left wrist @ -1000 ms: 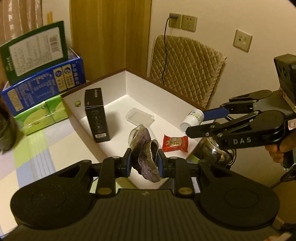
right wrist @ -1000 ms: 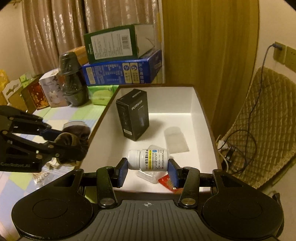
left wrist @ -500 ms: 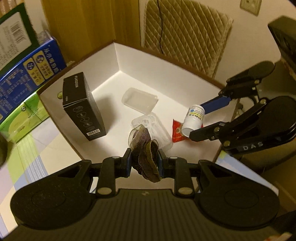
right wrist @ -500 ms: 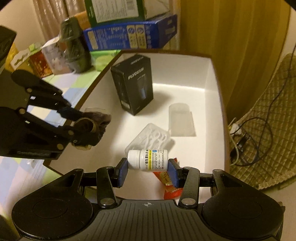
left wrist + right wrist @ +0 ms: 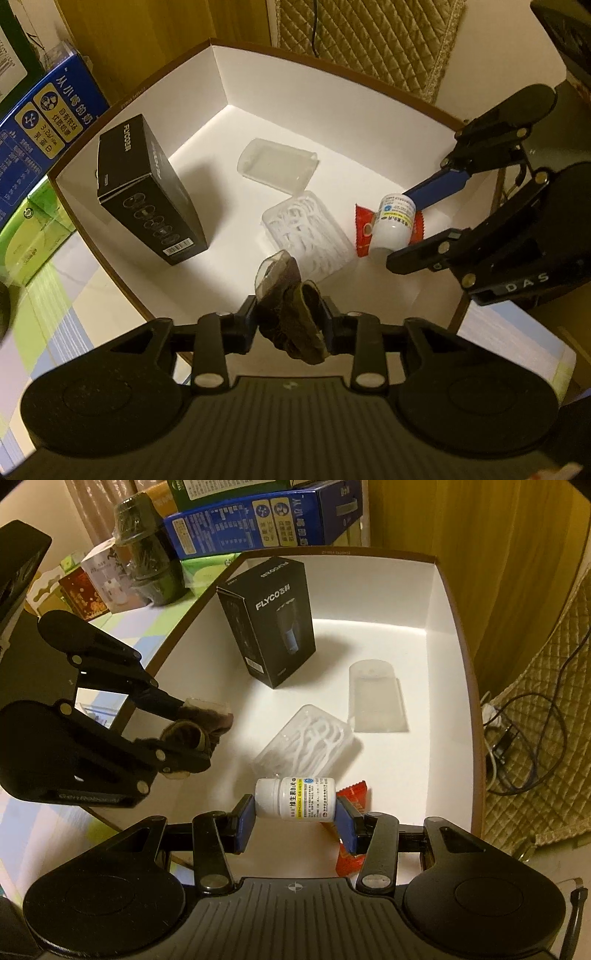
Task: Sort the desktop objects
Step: 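Open both tools to drop the scrunchie and pill bottle into the box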
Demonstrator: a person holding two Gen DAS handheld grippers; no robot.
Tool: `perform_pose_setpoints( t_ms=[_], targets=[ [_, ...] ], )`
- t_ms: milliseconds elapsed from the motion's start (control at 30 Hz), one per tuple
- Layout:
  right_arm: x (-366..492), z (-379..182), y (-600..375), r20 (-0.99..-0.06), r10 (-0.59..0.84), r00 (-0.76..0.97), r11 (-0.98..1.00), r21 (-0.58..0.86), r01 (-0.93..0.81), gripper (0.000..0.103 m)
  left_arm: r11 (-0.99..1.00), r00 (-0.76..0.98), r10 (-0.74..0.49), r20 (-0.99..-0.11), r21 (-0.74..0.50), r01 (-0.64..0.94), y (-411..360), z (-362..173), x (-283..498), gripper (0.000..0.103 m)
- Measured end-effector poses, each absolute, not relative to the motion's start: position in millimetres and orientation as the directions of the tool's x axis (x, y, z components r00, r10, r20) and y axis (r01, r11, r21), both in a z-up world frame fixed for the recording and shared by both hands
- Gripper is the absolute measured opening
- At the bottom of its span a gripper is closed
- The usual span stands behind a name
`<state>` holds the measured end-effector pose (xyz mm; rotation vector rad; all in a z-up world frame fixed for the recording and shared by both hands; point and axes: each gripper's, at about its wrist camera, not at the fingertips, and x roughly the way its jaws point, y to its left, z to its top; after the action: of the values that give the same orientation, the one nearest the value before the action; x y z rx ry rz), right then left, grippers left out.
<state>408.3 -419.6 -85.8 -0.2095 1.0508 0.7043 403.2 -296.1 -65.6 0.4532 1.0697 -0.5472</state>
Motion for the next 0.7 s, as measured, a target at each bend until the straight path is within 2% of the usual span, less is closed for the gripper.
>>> perform_pose_setpoints(
  t_ms=[67,167,633,700],
  targets=[
    [409.2,-86.5,-418.2,-0.852,0.43,0.298,0.763,0.166,-0.625,0.044,0.778,0.376,-0.193,-0.906,0.092,0.621,-295.2,-65.9,402.5,0.037],
    [410.2,-88.0,-415.8,-0.857,0.429,0.287,0.76,0.17,-0.628,0.044,0.776,0.377,-0.197,-0.905,0.091,0.624,-293.2,-65.2,402.0,0.052],
    [414.6,-94.2,-396.0,-0.862,0.448,0.236,0.734,0.204,-0.648,0.044,0.785,0.41,-0.189,-0.892,0.114,0.609,-280.7,-56.5,404.1,0.052],
    [413.8,-94.1,-394.0,-0.861,0.452,0.235,0.73,0.206,-0.651,0.05,0.786,0.415,-0.189,-0.89,0.117,0.607,-280.4,-55.0,403.5,0.052]
  ],
)
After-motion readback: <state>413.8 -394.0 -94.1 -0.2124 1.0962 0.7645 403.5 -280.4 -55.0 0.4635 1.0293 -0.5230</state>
